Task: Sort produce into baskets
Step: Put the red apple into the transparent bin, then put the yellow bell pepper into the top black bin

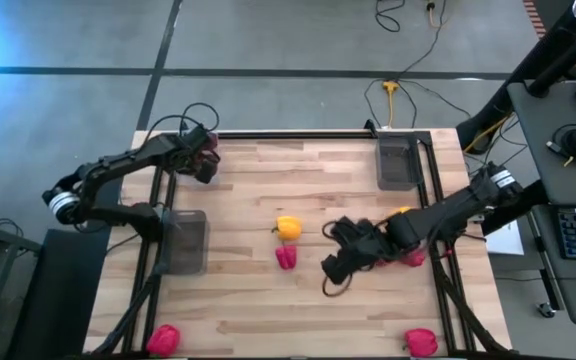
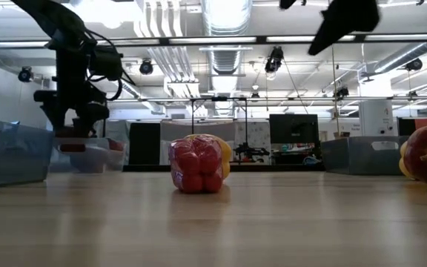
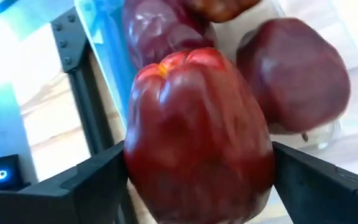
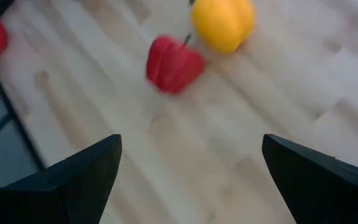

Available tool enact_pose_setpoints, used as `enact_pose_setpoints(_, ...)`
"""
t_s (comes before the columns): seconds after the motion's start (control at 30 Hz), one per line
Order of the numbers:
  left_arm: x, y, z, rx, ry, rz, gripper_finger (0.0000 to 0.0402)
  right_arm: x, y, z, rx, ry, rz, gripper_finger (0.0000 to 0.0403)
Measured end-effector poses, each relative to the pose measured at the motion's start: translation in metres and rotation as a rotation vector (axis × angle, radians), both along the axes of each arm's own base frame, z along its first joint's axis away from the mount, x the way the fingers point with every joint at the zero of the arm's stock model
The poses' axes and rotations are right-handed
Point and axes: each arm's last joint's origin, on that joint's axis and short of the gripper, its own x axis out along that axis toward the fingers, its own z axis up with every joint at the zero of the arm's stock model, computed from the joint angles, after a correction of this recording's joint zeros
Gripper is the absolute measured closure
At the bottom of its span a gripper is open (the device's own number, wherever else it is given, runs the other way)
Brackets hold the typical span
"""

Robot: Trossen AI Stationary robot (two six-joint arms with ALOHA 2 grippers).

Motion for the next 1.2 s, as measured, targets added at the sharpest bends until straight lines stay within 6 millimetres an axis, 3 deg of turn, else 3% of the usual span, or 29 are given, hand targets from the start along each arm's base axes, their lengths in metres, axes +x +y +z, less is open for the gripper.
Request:
enact_pose_setpoints(0.2,-0.004,-0.006,0.01,-0.012,0.007,-0.012,0.0038,0.012,-0.037,0.004,-0.104,0.005,0.056,0.0023)
enact_pose_setpoints(0.37,-0.015,-0.018,0.025,0.016,-0.056,-0.018,0.0036,0.028,-0.042,-0.009,-0.242,-0.006,0.228,0.0023)
enact_pose_setpoints(0.6,-0.01,-0.037,0.055,-0.035,-0.615,-0.214,0.0036,0.059,-0.042,-0.043,-0.502,0.024,0.497,0.0023)
enact_pose_setpoints(0.87,0.003,-0.051,0.064,0.109,-0.947,-0.351,0.0036,0.088,-0.08,-0.072,-0.401,0.064,0.576,0.0023)
enact_pose_setpoints(1.03,0.009,-0.053,0.06,0.14,-0.982,-0.436,0.0036,0.098,-0.101,-0.079,-0.442,0.051,0.627,0.0023)
enact_pose_setpoints(1.2,0.013,-0.05,0.058,0.157,-0.988,-0.454,0.0036,0.108,-0.113,-0.103,-0.451,0.071,0.758,0.0023)
